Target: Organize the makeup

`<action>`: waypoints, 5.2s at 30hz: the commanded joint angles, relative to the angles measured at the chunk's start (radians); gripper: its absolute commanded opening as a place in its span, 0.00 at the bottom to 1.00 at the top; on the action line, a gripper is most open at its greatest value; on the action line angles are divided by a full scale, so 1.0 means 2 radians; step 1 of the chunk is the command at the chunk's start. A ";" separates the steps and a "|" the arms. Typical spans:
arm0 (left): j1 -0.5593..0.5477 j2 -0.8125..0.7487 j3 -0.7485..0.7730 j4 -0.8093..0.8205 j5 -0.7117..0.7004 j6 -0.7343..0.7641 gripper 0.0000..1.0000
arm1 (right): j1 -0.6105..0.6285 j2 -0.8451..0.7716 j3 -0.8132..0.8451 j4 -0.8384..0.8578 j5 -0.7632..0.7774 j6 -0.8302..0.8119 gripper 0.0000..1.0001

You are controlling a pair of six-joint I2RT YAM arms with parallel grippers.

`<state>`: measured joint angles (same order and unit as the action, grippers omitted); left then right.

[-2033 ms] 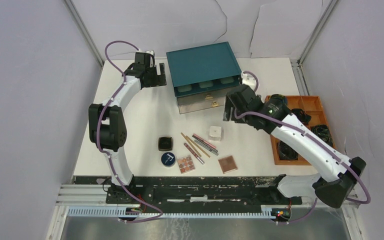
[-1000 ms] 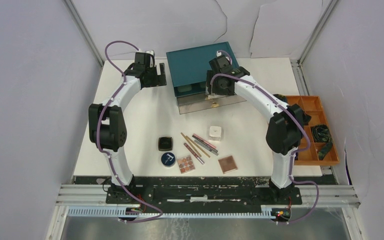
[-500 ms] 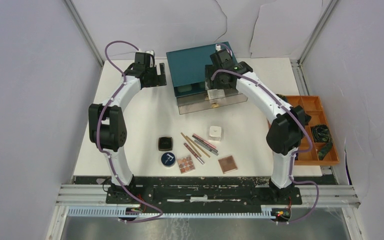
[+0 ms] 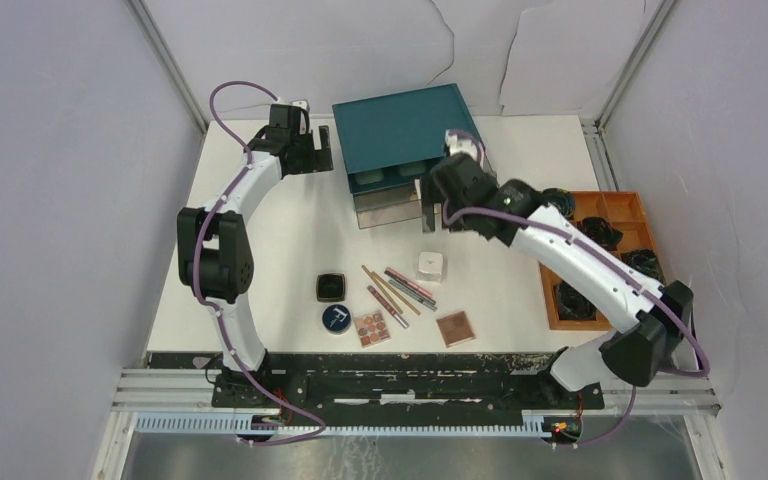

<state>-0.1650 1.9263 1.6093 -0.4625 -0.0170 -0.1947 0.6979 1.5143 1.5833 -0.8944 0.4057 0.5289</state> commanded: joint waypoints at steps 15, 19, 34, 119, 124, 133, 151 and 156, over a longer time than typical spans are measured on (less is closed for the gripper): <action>0.002 0.000 0.014 0.014 0.010 -0.006 0.98 | 0.074 0.042 -0.196 0.120 -0.009 0.177 0.94; 0.002 -0.005 0.006 0.020 0.010 -0.005 0.99 | 0.081 0.066 -0.198 0.138 -0.003 0.184 0.93; 0.002 -0.012 -0.009 0.029 0.005 0.003 0.99 | 0.082 0.122 -0.232 0.162 0.062 0.166 0.91; 0.008 0.002 0.005 0.018 -0.011 0.011 0.99 | -0.167 0.078 0.153 0.017 -0.068 -0.157 1.00; 0.009 0.003 0.008 0.019 -0.013 0.012 0.99 | -0.122 0.001 0.084 -0.049 -0.058 -0.145 1.00; 0.009 0.006 0.009 0.017 -0.014 0.013 0.99 | 0.049 -0.157 -0.242 -0.062 -0.048 0.023 1.00; 0.009 0.019 0.005 0.017 -0.004 0.006 0.98 | 0.172 -0.085 -0.393 0.115 -0.049 0.125 1.00; 0.009 0.020 0.006 0.017 -0.002 0.005 0.98 | 0.172 -0.083 -0.415 0.130 -0.035 0.144 1.00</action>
<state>-0.1516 1.9579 1.5887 -0.4477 -0.0246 -0.1944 1.0405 1.3582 0.7727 -0.6971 0.2935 0.7639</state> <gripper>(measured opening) 0.989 0.997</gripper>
